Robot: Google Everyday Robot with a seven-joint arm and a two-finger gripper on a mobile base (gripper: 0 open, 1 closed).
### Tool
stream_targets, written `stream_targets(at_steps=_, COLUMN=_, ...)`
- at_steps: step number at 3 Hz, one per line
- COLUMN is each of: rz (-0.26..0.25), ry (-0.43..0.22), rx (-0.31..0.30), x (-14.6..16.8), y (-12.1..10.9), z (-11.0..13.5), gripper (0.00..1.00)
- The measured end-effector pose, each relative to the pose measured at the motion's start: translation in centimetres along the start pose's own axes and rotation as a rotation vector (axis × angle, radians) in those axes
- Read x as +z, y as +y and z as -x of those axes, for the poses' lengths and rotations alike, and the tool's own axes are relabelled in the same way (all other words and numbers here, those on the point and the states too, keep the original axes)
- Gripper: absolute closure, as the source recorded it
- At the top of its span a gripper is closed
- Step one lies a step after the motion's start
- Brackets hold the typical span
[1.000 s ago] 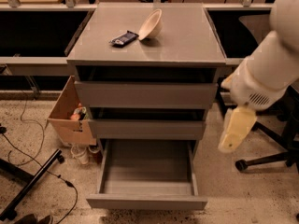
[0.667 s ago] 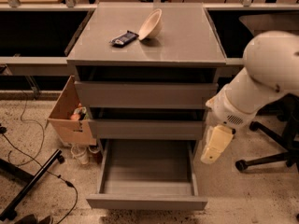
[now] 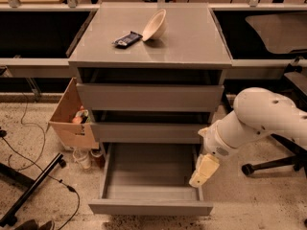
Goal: Close bottom drawer
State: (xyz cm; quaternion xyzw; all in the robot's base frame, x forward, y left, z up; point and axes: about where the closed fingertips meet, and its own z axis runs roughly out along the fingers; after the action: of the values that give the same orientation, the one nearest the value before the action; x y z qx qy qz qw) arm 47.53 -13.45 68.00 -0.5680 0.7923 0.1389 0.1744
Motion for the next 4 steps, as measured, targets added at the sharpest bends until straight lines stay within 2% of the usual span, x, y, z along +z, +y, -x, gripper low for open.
stream_targets(at_steps=1, rz=0.000, ry=0.000, rx=0.000, x=0.0, y=0.0, z=0.0, gripper=0.00)
stream_targets(at_steps=2, rz=0.028, ry=-0.002, rx=0.013, x=0.8, y=-0.2, z=-0.6, gripper=0.00)
stream_targets(at_steps=3, rz=0.068, ry=0.004, rx=0.022, x=4.3, y=0.3, z=-1.1, gripper=0.00)
stream_targets(at_steps=4, rz=0.103, ry=0.006, rx=0.036, x=10.2, y=1.2, z=-1.9, gripper=0.00)
